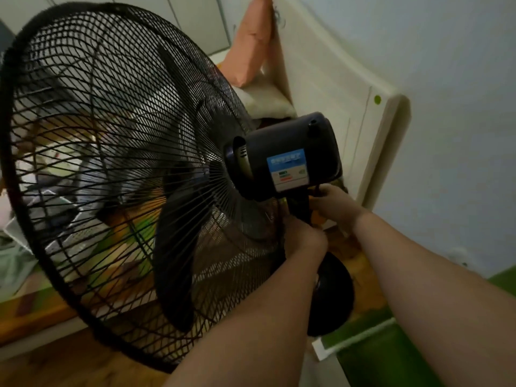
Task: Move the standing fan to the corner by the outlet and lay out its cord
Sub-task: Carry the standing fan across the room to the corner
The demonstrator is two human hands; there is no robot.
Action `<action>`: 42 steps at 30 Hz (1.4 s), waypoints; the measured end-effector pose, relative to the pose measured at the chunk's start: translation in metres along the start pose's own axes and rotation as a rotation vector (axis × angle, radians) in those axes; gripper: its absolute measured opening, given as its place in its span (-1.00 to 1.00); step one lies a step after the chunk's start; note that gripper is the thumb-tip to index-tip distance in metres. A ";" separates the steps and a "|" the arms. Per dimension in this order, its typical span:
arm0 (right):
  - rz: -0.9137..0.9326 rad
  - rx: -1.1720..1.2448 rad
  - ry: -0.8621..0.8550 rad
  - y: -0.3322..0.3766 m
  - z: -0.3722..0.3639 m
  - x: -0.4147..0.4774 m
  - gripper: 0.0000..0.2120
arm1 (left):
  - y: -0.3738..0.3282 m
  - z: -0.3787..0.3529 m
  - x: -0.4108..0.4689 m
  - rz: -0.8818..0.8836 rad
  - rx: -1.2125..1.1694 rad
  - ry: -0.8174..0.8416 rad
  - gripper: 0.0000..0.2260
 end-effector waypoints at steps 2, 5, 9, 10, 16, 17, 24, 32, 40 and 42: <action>-0.028 0.006 0.070 0.001 -0.002 0.006 -0.78 | -0.001 -0.001 0.007 0.013 -0.112 -0.030 -0.51; -0.019 0.002 0.120 0.005 -0.003 0.007 -0.65 | -0.004 -0.006 0.012 0.035 -0.178 -0.057 -0.49; 0.033 -0.011 0.134 0.005 -0.004 0.006 -0.56 | -0.011 -0.007 0.021 -0.039 -0.071 -0.043 -0.58; 0.062 -0.013 0.126 0.005 -0.005 0.006 -0.55 | -0.011 -0.005 0.023 -0.057 -0.070 -0.057 -0.63; 0.150 -0.033 0.136 0.007 -0.012 0.004 -0.56 | -0.003 0.004 0.028 -0.070 -0.107 -0.091 -0.69; 0.159 -0.051 0.139 0.008 -0.013 0.004 -0.56 | -0.002 0.006 0.029 -0.065 -0.121 -0.090 -0.70; 0.189 -0.109 0.135 0.017 -0.036 0.008 -0.53 | 0.012 0.022 0.038 -0.030 -0.158 -0.118 -0.73; 0.263 -0.179 0.117 0.031 -0.099 0.020 -0.66 | 0.048 0.069 0.055 -0.083 -0.255 -0.219 -0.90; 0.390 -0.312 0.186 0.061 -0.171 0.026 -0.69 | 0.086 0.124 0.072 -0.072 -0.108 -0.301 -0.89; 0.421 -0.330 0.220 0.068 -0.187 0.025 -0.64 | 0.095 0.136 0.079 -0.041 -0.070 -0.289 -0.79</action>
Point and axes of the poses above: each hand's wrist, its own x-axis towards the middle knuckle, its own z-axis out of the back of the hand, y = z × x, the point moved 1 cm from there along x, towards the middle knuckle
